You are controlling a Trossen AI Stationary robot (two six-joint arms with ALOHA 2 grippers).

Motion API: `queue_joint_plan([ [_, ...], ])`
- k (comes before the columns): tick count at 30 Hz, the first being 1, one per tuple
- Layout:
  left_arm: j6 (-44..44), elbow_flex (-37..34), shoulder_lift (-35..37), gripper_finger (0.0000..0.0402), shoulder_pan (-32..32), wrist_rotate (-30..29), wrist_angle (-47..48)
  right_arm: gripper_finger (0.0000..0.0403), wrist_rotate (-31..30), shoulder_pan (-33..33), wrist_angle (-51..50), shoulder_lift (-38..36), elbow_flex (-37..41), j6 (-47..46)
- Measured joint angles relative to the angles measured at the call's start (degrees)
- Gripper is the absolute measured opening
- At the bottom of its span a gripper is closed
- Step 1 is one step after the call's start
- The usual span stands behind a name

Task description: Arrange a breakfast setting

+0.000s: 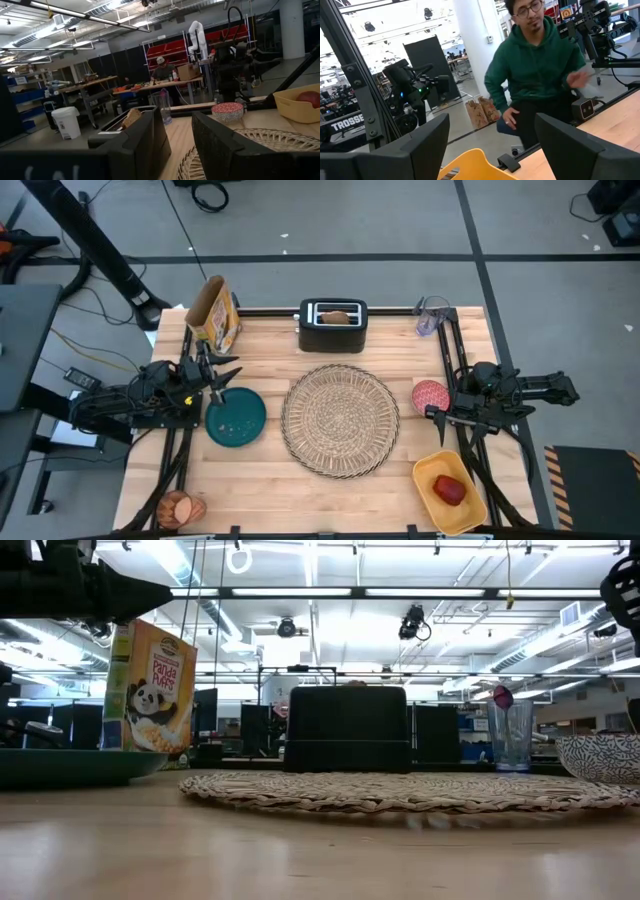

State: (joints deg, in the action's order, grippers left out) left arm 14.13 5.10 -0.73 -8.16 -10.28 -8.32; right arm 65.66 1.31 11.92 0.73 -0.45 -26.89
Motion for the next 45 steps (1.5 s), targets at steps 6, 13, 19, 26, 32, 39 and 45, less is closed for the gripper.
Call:
queue_joint_plan([
  [6, 0.00, 0.00, 0.00, 0.0144, -0.02, 0.02, 0.01, 0.0302, 0.00, 0.00, 0.00, 0.00, 0.00, 0.02],
  [13, 0.04, 0.00, -0.02, 0.0144, -0.01, 0.01, -0.70, 0.0302, 0.00, -0.01, 0.00, 0.00, 0.00, 0.01],
  [19, -4.51, 0.00, -0.02, 0.0144, -0.02, 0.01, -7.63, 0.0302, -0.01, -0.01, 0.00, 0.00, 0.00, 0.00],
  [26, -16.58, 0.00, -0.02, 0.0144, 0.00, 0.02, -9.74, 0.0302, -0.01, 0.01, 0.00, 0.00, 0.00, 0.02],
  [32, -25.70, 0.04, -2.62, 0.0144, -0.01, -0.62, -12.29, 0.0302, 0.00, -0.01, 0.00, 0.00, 0.01, 0.01],
  [39, -27.04, 0.02, -23.03, 0.0144, 0.02, -2.60, -27.55, 0.0302, -0.01, 0.00, 0.00, 0.00, 0.01, 0.00],
  [45, -27.04, 2.23, -39.97, 0.0144, 0.04, -2.58, -31.18, 0.0302, 0.00, 0.00, 0.00, 0.00, 0.00, 0.01],
])
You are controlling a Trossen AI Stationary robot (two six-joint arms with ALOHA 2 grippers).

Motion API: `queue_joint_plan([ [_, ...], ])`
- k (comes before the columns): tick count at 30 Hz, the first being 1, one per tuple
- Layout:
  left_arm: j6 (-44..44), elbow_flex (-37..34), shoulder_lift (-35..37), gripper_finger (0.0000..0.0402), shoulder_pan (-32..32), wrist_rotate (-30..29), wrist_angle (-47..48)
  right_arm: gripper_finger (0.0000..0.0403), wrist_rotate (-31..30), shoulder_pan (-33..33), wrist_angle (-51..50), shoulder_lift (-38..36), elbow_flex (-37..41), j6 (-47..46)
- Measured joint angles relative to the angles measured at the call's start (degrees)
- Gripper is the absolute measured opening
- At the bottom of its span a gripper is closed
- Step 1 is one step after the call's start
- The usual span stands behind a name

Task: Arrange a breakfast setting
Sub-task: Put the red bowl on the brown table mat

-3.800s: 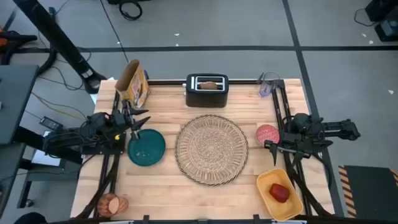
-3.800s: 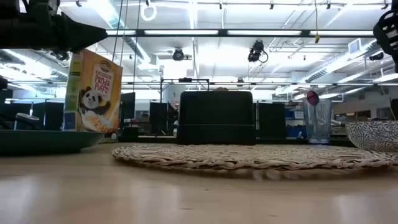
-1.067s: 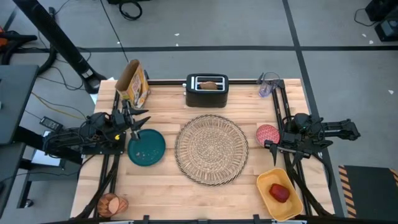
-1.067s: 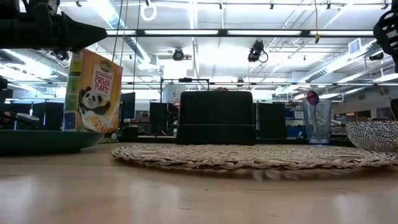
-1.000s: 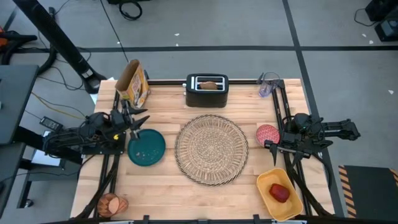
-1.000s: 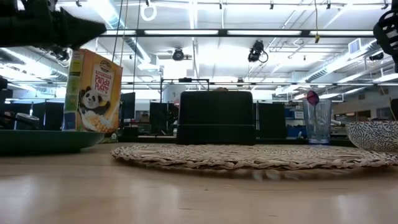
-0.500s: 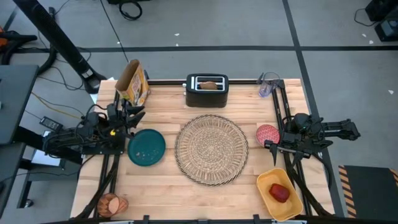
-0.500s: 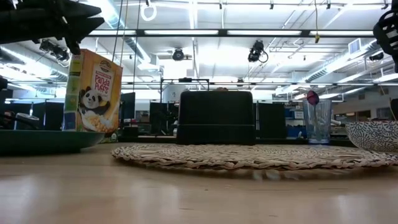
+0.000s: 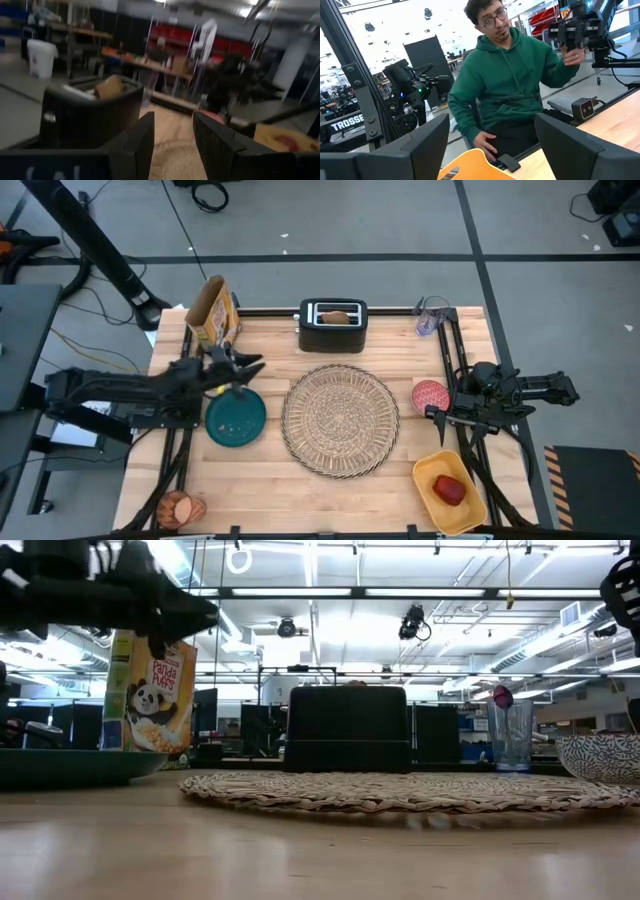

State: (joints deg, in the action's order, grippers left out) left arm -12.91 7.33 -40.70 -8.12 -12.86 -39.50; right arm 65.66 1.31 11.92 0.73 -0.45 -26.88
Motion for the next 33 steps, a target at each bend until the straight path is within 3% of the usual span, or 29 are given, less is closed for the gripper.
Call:
queue_joint_plan([
  [5, 1.62, 2.54, -8.43, 0.0144, 0.00, 0.00, 0.06, 0.0302, 0.00, 0.01, 0.00, 0.00, 0.00, -0.01],
  [13, 1.28, 8.03, -14.46, 0.0144, 0.92, 0.51, 0.39, 0.0302, -0.01, 0.01, 0.00, 0.00, 0.00, -0.01],
  [22, 10.11, 21.49, -33.85, 0.0144, 4.81, 0.83, 0.46, 0.0302, -0.01, -0.01, 0.00, 0.00, 0.00, -0.01],
  [33, 6.30, 23.55, -36.97, 0.0144, 5.25, 0.76, -0.07, 0.0302, -0.01, 0.01, 0.00, 0.00, 0.00, -0.01],
])
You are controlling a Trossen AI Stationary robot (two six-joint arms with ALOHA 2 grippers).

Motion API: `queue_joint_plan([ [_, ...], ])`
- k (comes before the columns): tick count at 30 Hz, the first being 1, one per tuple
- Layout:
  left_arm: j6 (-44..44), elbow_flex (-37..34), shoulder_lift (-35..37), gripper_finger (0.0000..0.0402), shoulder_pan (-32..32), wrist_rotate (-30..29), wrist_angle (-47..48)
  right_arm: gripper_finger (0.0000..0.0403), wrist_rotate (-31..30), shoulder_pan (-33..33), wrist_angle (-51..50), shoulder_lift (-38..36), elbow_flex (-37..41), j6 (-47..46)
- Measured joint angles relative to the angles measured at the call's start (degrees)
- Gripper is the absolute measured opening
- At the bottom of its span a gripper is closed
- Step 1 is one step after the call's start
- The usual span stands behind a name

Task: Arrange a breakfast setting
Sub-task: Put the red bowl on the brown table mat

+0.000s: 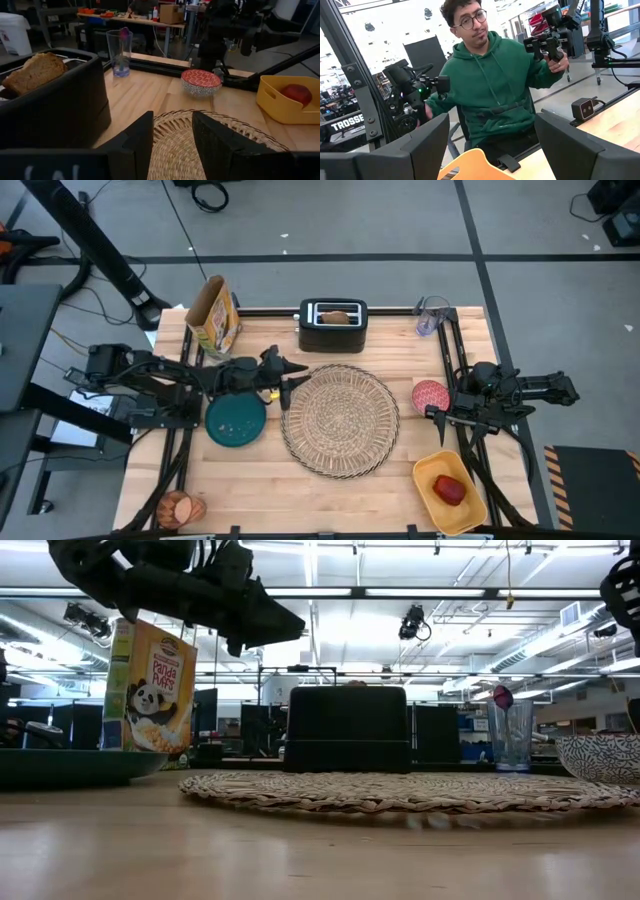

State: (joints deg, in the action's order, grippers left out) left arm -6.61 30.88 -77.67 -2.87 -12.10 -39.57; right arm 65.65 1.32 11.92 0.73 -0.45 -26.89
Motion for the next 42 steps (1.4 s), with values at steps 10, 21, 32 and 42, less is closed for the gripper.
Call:
queue_joint_plan([
  [10, 1.07, -0.01, 0.02, 0.0144, 0.20, -0.07, 0.63, 0.0302, -0.02, 0.18, 6.72, 0.00, 0.00, -1.94],
  [21, 2.61, -0.01, 0.04, 0.0144, 2.20, -0.07, -3.03, 0.0302, -28.06, 0.16, 12.09, 0.00, -0.02, -12.24],
  [32, 5.90, -0.02, 0.04, 0.0144, 2.44, -0.09, -7.59, 0.0302, -78.24, 1.44, 7.75, 5.38, -0.28, 5.32],
  [42, 6.35, -0.03, 0.04, 0.0144, -0.52, -0.15, -7.70, 0.0301, -92.09, 7.59, -16.78, 27.55, -17.57, -2.48],
])
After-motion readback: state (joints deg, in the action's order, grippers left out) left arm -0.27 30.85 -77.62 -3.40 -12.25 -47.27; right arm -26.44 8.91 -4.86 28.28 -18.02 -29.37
